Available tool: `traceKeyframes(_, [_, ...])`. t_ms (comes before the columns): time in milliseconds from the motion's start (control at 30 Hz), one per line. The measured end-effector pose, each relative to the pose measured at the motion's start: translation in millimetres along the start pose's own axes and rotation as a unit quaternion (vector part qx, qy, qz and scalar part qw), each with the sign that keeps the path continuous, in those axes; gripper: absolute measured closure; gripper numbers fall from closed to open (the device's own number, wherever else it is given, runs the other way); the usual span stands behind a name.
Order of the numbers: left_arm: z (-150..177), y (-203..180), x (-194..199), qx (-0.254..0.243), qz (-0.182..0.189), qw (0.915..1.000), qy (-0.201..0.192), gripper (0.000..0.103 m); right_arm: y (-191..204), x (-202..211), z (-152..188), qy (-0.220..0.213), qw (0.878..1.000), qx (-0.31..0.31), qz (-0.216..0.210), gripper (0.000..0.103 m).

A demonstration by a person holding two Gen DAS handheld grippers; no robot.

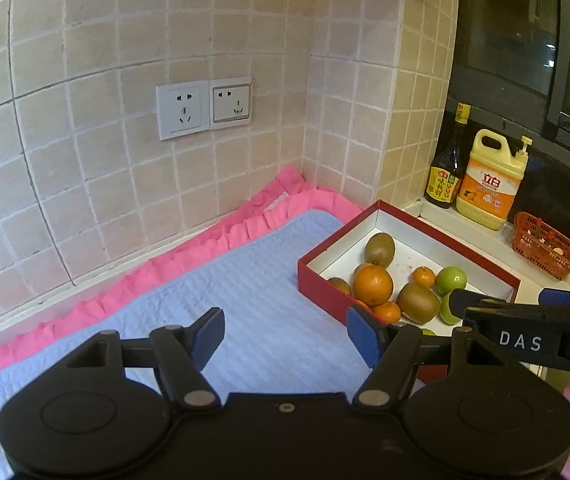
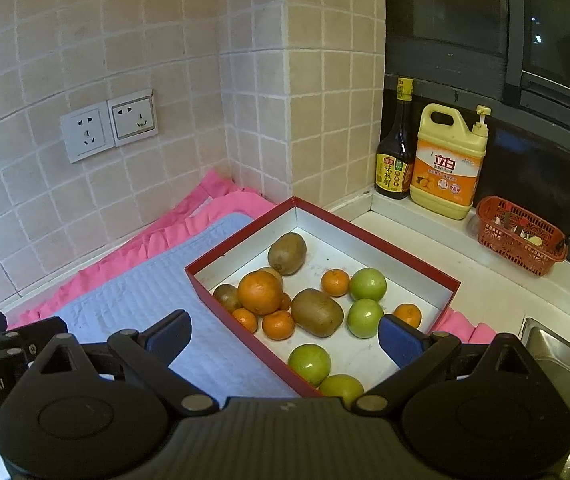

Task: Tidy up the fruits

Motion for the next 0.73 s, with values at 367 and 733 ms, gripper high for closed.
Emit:
traceKeyframes(367, [-6.4,-12.4,-12.4,-0.005,0.000,1.0000,0.004,0.023,-9.9,-15.0,-8.2,0.002,1.000,-0.006,-0.003,0.002])
traceKeyframes(733, [-16.6,-19.2,-31.4,-0.017,-0.008,0.9998,-0.003,0.022,-12.5,-38.6,-14.2,0.015,1.000,-0.001,-0.013,0.002])
Point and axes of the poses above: each gripper's, at about its wrist camera, not at the fingertips, and x roughly against the way its jaws point, y to its left, z to its underside, the point moved 8 cm from there along -x, roughly the way its jaws point, and after that the axes turned 2 degrees about -y, right-handed, at the moved point
